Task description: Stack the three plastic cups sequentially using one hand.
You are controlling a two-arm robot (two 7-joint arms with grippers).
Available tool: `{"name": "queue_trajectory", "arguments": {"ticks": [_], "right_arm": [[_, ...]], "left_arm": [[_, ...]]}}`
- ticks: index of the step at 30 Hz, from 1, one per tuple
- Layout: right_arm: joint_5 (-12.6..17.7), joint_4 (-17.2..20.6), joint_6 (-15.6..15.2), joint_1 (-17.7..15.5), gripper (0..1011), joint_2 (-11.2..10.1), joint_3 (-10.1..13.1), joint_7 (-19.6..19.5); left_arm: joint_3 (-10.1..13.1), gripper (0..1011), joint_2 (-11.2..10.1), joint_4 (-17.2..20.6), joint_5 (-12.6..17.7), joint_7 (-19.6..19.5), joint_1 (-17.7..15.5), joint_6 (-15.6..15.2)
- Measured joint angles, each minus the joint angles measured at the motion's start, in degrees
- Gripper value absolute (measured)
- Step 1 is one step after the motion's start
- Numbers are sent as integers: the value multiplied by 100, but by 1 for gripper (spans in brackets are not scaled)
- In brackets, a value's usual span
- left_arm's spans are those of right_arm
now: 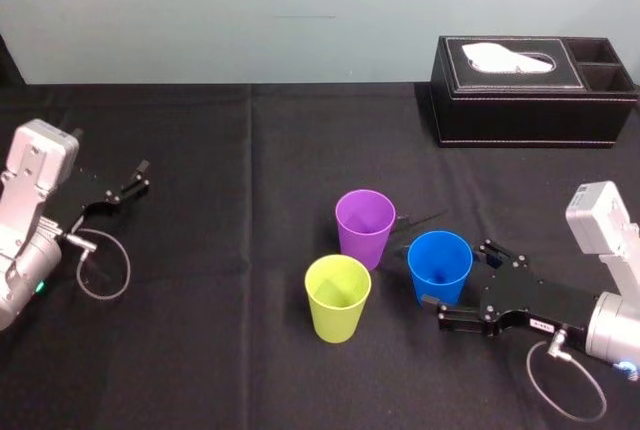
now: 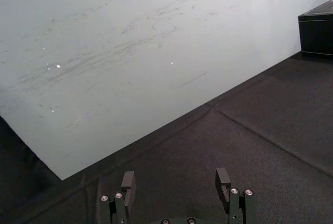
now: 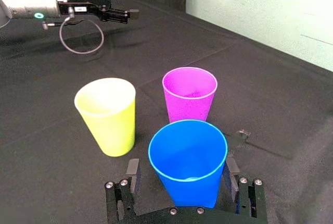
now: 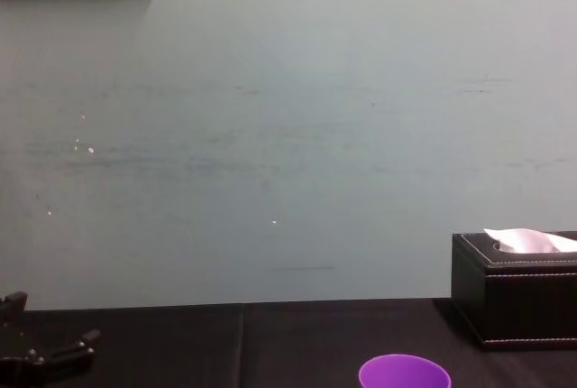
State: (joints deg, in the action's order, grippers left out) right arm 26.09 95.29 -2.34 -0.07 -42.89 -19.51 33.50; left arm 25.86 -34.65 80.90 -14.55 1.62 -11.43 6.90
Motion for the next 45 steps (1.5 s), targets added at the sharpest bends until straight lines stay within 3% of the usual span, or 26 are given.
{"name": "queue_trajectory", "arguments": {"ticks": [12, 20, 31, 45], "right_arm": [[-201, -168, 39, 161, 1003, 175, -122, -93], [-201, -168, 40, 161, 1003, 169, -123, -91], [-190, -163, 38, 156, 778, 163, -119, -89], [-185, -158, 33, 155, 726, 157, -115, -86]], "left_arm": [[0, 1011, 0, 0, 0, 0, 0, 0], [0, 1011, 0, 0, 0, 0, 0, 0], [0, 1011, 0, 0, 0, 0, 0, 0], [0, 1011, 0, 0, 0, 0, 0, 0]]}}
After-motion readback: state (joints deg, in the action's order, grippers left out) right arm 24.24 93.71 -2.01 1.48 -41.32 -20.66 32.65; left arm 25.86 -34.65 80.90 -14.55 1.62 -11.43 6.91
